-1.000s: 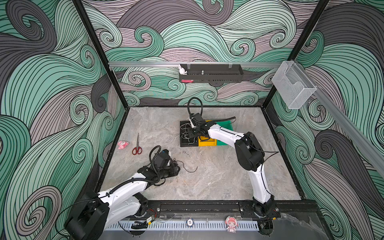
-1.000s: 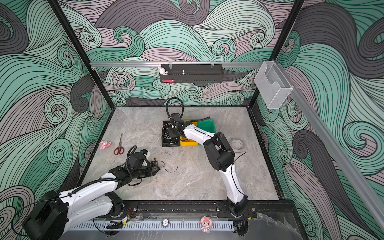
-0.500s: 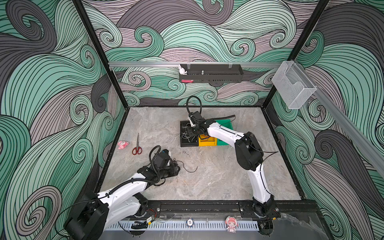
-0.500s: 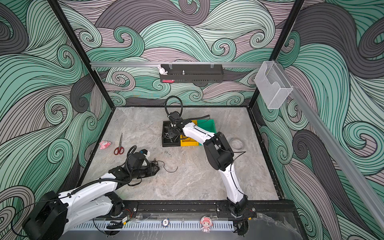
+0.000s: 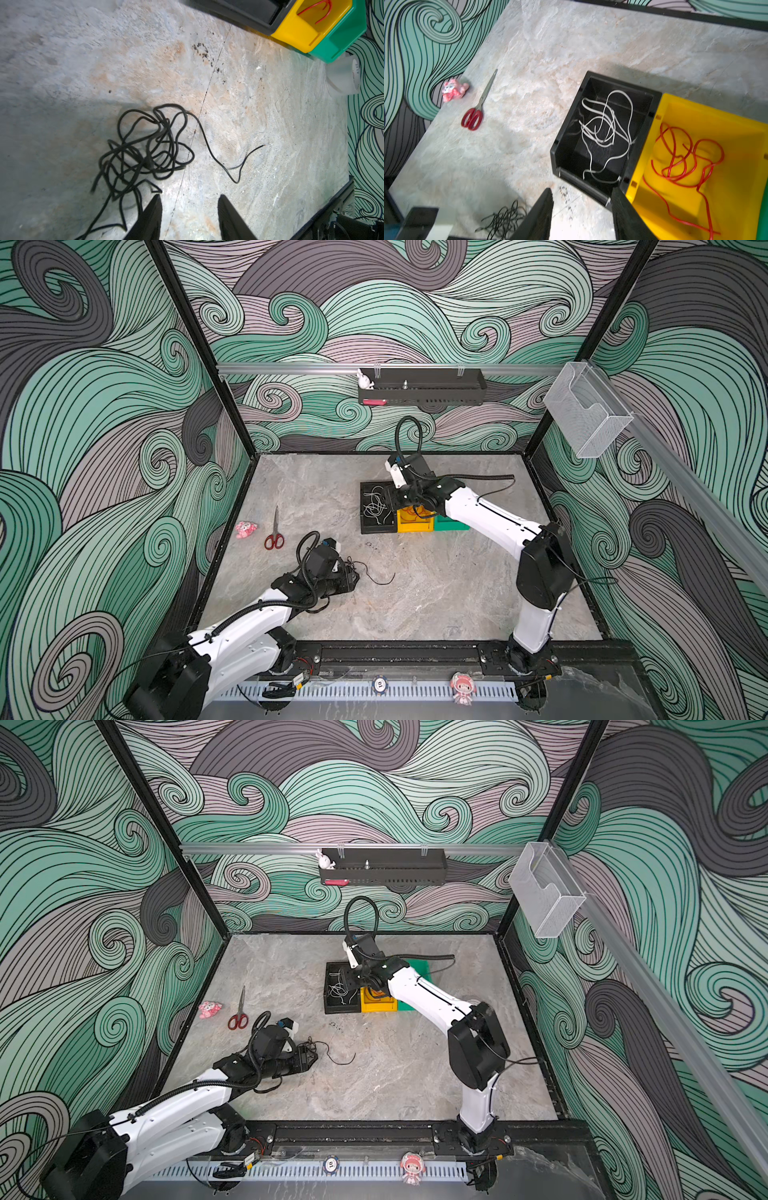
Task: Untangle the cables
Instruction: 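Move the right gripper back to the black wire tangle and grasp a black wire end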
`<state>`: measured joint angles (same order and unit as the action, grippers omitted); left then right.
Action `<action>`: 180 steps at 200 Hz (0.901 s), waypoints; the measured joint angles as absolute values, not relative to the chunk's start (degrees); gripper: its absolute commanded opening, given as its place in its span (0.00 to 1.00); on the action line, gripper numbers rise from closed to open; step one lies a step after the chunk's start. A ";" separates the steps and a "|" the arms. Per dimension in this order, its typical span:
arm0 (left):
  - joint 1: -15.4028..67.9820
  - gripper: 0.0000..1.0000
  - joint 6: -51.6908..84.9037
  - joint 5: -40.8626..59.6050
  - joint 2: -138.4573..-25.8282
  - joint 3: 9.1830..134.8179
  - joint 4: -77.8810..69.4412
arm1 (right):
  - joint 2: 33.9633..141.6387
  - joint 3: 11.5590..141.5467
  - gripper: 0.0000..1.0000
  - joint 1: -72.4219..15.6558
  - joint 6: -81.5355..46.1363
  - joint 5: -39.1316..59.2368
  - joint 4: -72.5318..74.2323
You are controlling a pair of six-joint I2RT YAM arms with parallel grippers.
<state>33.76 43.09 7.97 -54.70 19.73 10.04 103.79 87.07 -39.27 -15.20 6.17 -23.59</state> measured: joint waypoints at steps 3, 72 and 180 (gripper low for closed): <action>33.76 0.47 43.11 7.90 -54.37 19.77 10.33 | 103.11 86.02 0.48 -39.27 -15.20 6.57 -23.35; 33.76 0.48 43.05 3.20 -47.75 22.70 16.03 | 93.17 64.66 0.53 -42.00 -16.67 14.66 -18.96; 33.76 0.60 43.81 -1.69 -44.95 22.61 18.90 | 98.98 59.96 0.58 -55.68 -21.10 16.80 -8.10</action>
<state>33.76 43.81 -1.69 -44.95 22.61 18.90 98.98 59.96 -55.68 -21.10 16.80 -8.10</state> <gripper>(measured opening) 0.592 0.587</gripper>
